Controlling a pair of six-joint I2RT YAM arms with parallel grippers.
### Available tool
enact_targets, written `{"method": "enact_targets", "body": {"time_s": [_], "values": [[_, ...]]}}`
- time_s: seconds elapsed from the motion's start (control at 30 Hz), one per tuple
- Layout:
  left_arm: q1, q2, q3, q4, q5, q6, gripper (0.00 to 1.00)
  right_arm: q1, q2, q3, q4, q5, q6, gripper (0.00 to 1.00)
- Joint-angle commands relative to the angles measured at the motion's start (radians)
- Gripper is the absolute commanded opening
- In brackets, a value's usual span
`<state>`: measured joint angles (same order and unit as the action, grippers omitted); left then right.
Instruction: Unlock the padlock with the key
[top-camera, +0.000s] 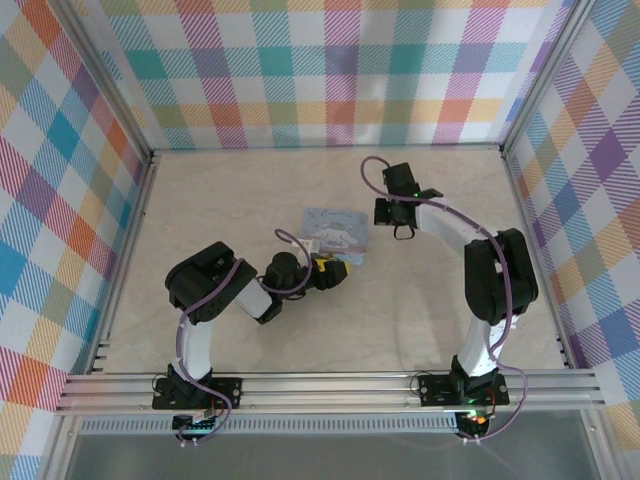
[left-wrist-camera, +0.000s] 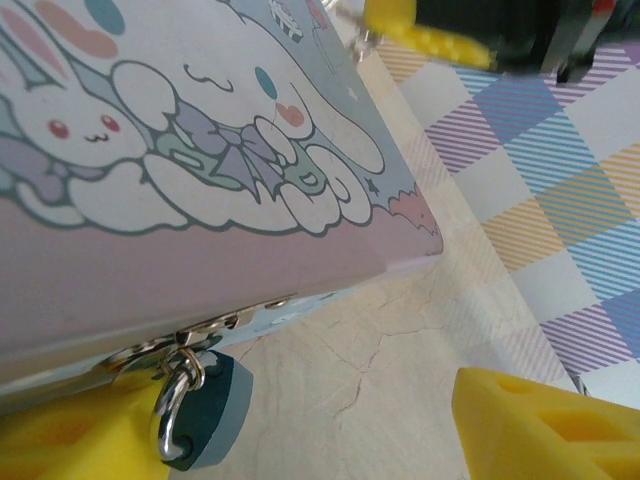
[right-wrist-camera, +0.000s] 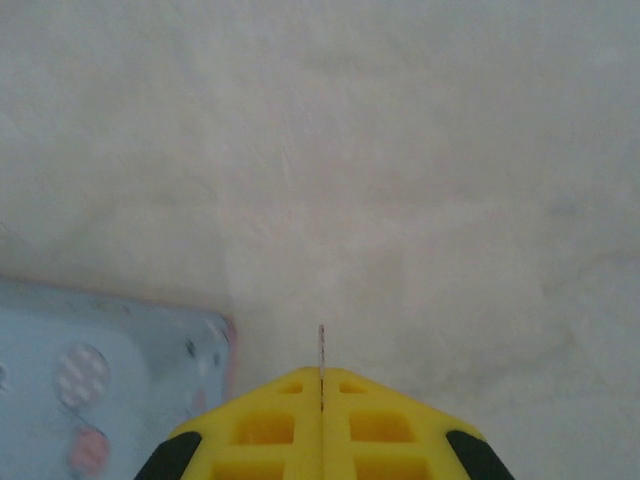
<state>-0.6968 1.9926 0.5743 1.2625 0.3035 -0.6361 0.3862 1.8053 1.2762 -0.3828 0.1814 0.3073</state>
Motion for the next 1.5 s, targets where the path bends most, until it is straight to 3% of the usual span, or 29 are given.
{"method": "enact_targets", "body": {"time_s": [0.0,0.17,0.4,0.83,1.47], "values": [[0.008,0.025,0.02,0.005,0.034,-0.003,0.72,0.038,-0.032,-0.048,0.013,-0.028,0.027,0.0],[0.008,0.039,0.026,0.009,0.033,-0.017,0.73,0.105,-0.03,-0.087,0.025,-0.041,0.046,0.0],[0.008,0.044,0.033,0.005,0.023,-0.019,0.76,0.12,-0.032,-0.126,0.05,-0.047,0.069,0.0],[0.051,-0.008,-0.036,-0.084,0.029,-0.016,0.67,0.12,-0.03,-0.133,0.059,-0.046,0.065,0.0],[0.096,-0.011,0.022,-0.269,0.123,0.028,0.26,0.119,-0.046,-0.157,0.088,-0.066,0.075,0.0]]}}
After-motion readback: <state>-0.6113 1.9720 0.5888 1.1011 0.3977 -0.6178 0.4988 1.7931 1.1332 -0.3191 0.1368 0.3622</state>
